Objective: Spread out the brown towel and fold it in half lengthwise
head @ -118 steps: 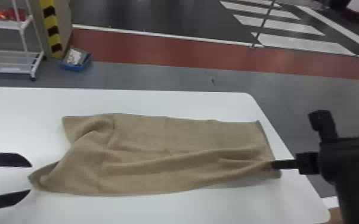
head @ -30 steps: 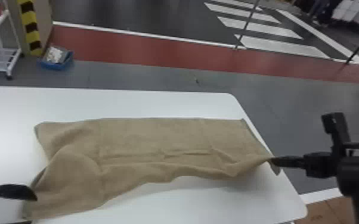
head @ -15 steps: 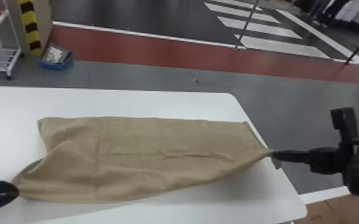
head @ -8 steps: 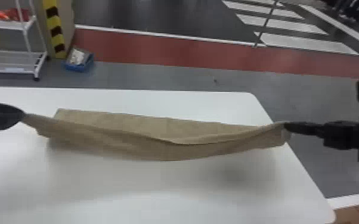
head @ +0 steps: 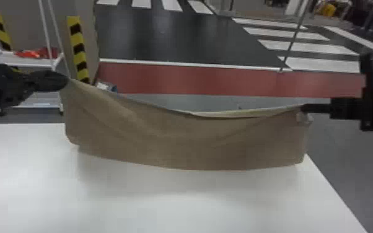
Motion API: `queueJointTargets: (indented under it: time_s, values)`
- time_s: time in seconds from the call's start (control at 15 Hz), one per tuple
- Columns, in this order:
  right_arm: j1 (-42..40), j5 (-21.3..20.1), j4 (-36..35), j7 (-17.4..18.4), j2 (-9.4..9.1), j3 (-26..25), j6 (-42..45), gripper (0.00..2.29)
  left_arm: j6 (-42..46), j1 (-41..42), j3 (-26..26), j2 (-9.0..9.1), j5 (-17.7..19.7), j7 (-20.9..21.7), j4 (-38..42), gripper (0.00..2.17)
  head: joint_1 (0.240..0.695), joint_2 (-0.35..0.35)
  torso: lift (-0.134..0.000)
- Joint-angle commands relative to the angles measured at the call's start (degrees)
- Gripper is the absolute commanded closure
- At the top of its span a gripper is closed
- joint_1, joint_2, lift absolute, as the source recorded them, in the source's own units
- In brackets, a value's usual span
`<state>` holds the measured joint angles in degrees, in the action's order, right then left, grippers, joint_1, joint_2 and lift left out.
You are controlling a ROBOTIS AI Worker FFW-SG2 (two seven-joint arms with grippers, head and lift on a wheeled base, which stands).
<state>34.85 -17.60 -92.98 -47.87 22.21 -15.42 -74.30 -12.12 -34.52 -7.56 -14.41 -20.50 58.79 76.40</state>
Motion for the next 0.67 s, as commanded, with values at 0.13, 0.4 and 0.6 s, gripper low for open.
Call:
queueJointTargets:
  time_s: [0.13, 0.4, 0.6]
  values:
    - [18.5, -4.46, 16.16, 3.75, -3.84, 4.26, 5.96, 1.52, 6.88, -19.45, 3.6, 0.0, -3.58, -6.14, -21.47, 1.41, 0.407, -0.144, -0.124]
    - [22.81, -4.9, 18.09, 4.63, -4.81, 4.79, 6.31, 1.52, 7.06, -23.05, 0.62, -1.85, -2.79, -5.62, -21.64, 1.41, 0.288, -0.12, -0.124]
    - [8.05, 1.25, 4.29, 2.25, 0.56, 5.75, -1.25, 1.52, 6.53, -8.72, -4.75, -4.4, -0.33, -2.01, -8.19, 1.41, 0.265, -0.089, -0.124]
